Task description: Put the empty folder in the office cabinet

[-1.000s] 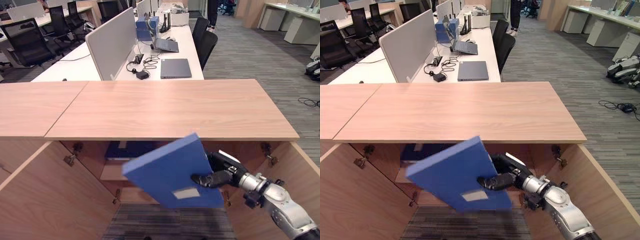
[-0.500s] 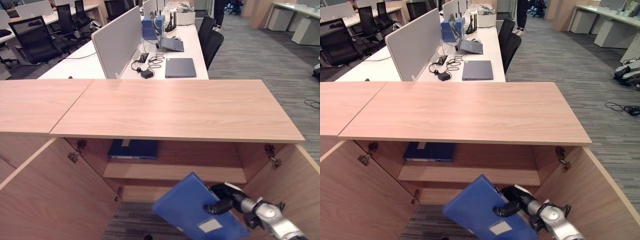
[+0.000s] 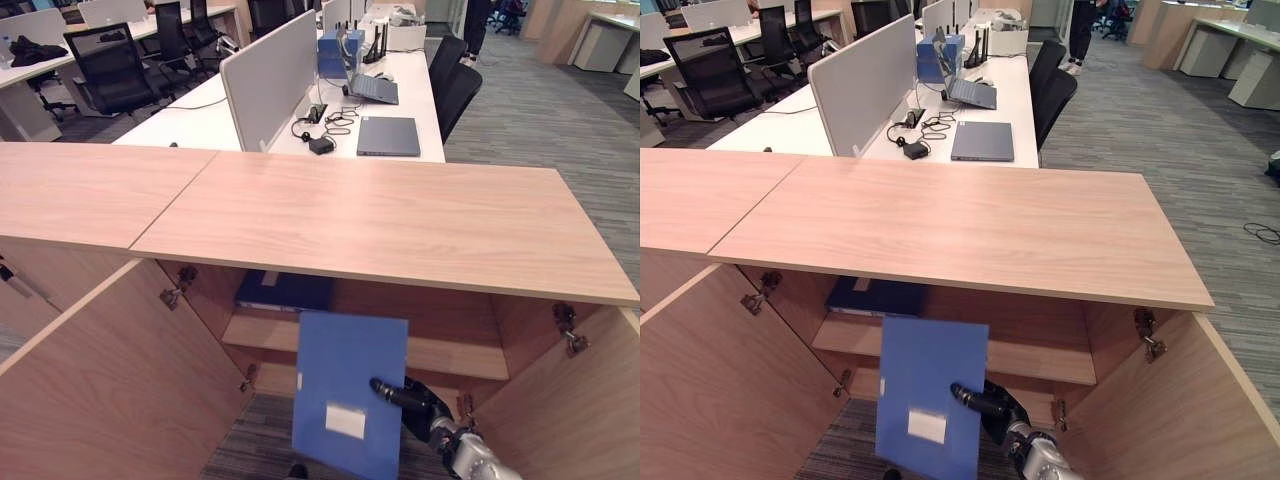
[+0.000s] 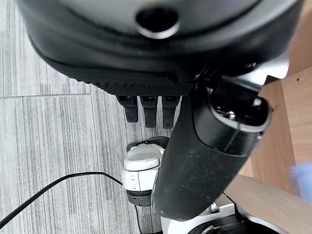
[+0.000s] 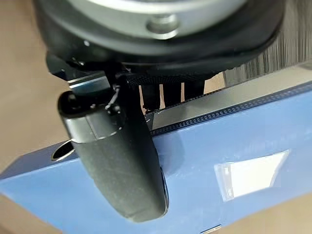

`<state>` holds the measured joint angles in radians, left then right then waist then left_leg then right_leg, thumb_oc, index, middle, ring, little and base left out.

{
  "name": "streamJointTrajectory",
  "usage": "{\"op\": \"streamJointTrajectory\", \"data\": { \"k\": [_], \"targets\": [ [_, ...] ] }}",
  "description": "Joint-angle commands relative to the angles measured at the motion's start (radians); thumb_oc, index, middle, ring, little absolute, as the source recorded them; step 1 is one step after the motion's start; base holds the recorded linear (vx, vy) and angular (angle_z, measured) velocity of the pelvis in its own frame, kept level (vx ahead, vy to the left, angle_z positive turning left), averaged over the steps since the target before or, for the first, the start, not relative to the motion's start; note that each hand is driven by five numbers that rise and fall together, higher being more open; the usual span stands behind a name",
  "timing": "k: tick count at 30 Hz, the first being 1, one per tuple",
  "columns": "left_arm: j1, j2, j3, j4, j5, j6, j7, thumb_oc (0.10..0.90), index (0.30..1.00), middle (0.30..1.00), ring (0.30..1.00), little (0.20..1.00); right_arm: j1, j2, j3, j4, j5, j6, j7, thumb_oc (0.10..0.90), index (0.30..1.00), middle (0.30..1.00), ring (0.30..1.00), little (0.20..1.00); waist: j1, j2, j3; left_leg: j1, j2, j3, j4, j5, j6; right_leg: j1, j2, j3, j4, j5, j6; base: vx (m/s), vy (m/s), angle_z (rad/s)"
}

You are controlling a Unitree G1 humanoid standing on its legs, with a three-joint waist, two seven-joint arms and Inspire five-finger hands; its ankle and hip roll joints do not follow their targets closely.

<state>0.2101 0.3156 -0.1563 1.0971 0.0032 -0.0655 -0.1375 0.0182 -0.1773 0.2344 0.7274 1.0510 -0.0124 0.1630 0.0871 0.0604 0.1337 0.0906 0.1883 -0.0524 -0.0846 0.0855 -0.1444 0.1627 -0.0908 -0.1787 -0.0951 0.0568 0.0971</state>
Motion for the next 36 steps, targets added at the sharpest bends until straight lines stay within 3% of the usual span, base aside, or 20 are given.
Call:
{"op": "streamJointTrajectory", "data": {
  "k": [1, 17, 22, 24, 30, 36],
  "targets": [
    [-0.069, 0.012, -0.05, 0.001, -0.031, -0.017, 0.036, 0.8, 0.9, 0.9, 0.9, 0.9, -0.163, 0.046, -0.106, -0.043, 0.163, -0.142, -0.003, 0.4, 0.3, 0.3, 0.3, 0.3, 0.007, -0.022, 0.017, -0.036, 0.029, 0.027, 0.009, 0.017, -0.043, 0.059, -0.034, 0.005, 0.054, -0.157, 0.052, 0.0, 0.0, 0.0],
    [-0.07, 0.032, -0.101, -0.112, -0.061, -0.014, 0.058, 0.8, 0.9, 0.9, 0.9, 0.9, -0.332, 0.063, -0.312, 0.069, 0.295, -0.285, -0.169, 0.4, 0.3, 0.3, 0.3, 0.3, 0.021, 0.001, 0.042, -0.046, 0.019, 0.02, 0.012, 0.009, -0.04, 0.054, -0.042, 0.001, 0.058, -0.164, 0.059, 0.0, 0.001, 0.0],
    [-0.094, 0.043, -0.154, -0.182, -0.072, -0.022, 0.051, 0.8, 0.9, 0.9, 0.9, 0.9, -0.495, -0.001, -0.391, 0.13, 0.336, -0.334, -0.208, 0.4, 0.3, 0.3, 0.3, 0.3, 0.04, 0.035, 0.094, -0.091, 0.007, 0.014, 0.015, 0.017, -0.038, 0.015, -0.052, 0.008, 0.048, -0.148, 0.066, -0.13, 0.035, -0.01],
    [-0.123, 0.062, -0.212, -0.237, -0.07, -0.027, 0.055, 0.8, 0.9, 0.9, 0.9, 0.9, -0.653, -0.053, -0.436, 0.177, 0.379, -0.383, -0.248, 0.4, 0.3, 0.3, 0.3, 0.3, 0.051, 0.07, 0.128, -0.147, -0.006, 0.009, 0.015, 0.031, -0.037, -0.049, -0.064, 0.015, 0.05, -0.131, 0.069, -0.19, 0.072, 0.03],
    [-0.161, 0.09, -0.277, -0.293, -0.074, -0.037, 0.061, 0.8, 0.9, 0.9, 0.9, 0.9, -0.874, -0.138, -0.458, 0.252, 0.423, -0.425, -0.282, 0.4, 0.3, 0.3, 0.3, 0.3, 0.08, 0.113, 0.16, -0.239, -0.023, 0.011, 0.015, 0.051, -0.035, -0.154, -0.083, 0.034, 0.061, -0.111, 0.077, -0.08, 0.048, 0.0],
    [-0.202, 0.124, -0.333, -0.298, -0.06, -0.057, 0.076, 0.8, 0.9, 0.9, 0.9, 0.9, -1.073, -0.244, -0.431, 0.338, 0.454, -0.428, -0.292, 0.4, 0.3, 0.3, 0.3, 0.3, 0.116, 0.138, 0.197, -0.338, -0.035, 0.025, 0.041, 0.056, -0.035, -0.253, -0.108, 0.053, 0.083, -0.104, 0.086, -0.01, 0.015, 0.0]
  ]
}}
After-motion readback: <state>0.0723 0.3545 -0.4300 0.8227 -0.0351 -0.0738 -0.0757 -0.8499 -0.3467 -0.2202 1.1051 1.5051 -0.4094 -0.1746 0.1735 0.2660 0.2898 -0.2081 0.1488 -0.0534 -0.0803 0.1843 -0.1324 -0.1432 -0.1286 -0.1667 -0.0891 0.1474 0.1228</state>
